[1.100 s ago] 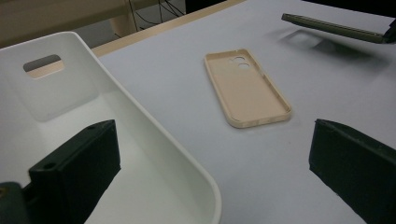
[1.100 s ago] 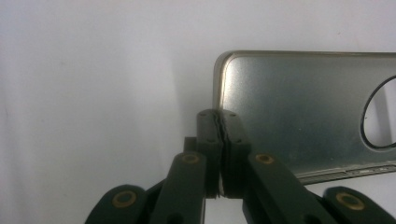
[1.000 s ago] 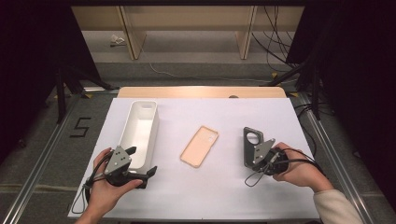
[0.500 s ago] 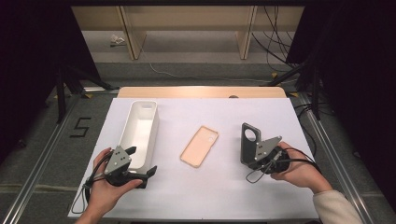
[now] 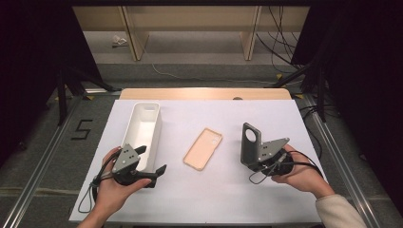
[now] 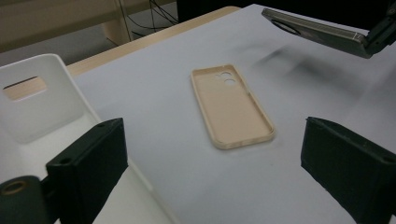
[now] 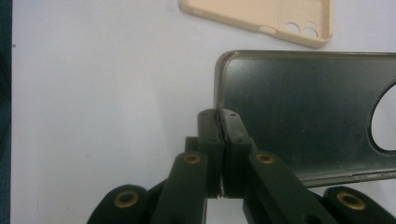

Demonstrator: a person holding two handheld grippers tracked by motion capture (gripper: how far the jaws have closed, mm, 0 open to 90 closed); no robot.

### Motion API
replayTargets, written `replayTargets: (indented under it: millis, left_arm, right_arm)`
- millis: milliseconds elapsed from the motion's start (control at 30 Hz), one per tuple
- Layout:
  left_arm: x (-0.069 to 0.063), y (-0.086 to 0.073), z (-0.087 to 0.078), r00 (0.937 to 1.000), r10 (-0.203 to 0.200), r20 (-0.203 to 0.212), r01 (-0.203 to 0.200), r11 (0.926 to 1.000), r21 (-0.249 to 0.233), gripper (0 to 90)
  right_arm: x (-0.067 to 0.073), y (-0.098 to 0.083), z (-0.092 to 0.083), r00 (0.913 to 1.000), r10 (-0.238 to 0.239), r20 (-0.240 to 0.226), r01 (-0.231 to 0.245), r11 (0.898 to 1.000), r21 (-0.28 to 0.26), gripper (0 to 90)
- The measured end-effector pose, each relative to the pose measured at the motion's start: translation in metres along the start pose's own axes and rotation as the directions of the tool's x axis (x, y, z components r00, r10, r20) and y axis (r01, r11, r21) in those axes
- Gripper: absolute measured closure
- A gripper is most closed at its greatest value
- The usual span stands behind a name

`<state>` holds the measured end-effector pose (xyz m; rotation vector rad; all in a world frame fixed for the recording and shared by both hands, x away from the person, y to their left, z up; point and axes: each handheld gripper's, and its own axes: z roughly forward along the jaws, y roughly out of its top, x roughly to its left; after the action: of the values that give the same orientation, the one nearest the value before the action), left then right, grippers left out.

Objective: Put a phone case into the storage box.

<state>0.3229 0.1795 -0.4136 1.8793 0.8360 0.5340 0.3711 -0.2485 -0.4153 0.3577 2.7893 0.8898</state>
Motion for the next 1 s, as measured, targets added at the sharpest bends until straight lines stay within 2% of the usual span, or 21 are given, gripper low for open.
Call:
replayTargets:
  millis: [67,167,500,533,667,733,833,1000]
  left_arm:
    - [-0.002,0.013,0.008,0.9994,-0.017,0.031,0.017,0.9998,-0.007,8.7]
    - [-0.004,0.022,0.015,0.999,-0.013,0.042,0.013,0.9999,-0.001,9.5]
    - [-0.017,0.064,0.053,0.995,-0.017,0.099,0.012,0.9983,0.057,12.9]
    - [-0.019,0.073,0.06,0.9934,-0.024,0.112,0.017,0.9979,0.062,13.4]
    - [-0.022,0.083,0.07,0.9927,-0.016,0.119,0.007,0.9972,0.074,14.1]
    - [-0.025,0.092,0.079,0.99,-0.032,0.137,0.021,0.9963,0.084,14.8]
    - [-0.027,0.097,0.085,0.9883,-0.044,0.146,0.031,0.9957,0.087,15.0]
    - [-0.032,0.105,0.1,0.9847,-0.071,0.16,0.051,0.9908,0.125,15.9]
  right_arm:
    - [0.001,0.002,0.0,1.0,0.001,0.0,-0.001,1.0,-0.029,89.0]
    - [0.003,0.004,0.0,1.0,0.002,0.004,-0.002,0.999,-0.052,89.0]
    - [0.009,0.014,0.002,0.9999,-0.006,0.012,0.007,0.994,-0.107,89.0]
    - [0.011,0.017,0.004,0.9999,-0.011,0.01,0.012,0.994,-0.113,89.0]
    - [0.014,0.021,0.005,0.9997,-0.02,0.013,0.021,0.992,-0.127,89.0]
    - [0.017,0.025,0.007,0.9996,-0.026,0.012,0.027,0.991,-0.133,89.0]
    - [0.018,0.027,0.008,0.9994,-0.033,0.005,0.033,0.99,-0.135,89.0]
    - [0.023,0.033,0.011,0.999,-0.045,0.005,0.045,0.989,-0.143,89.0]
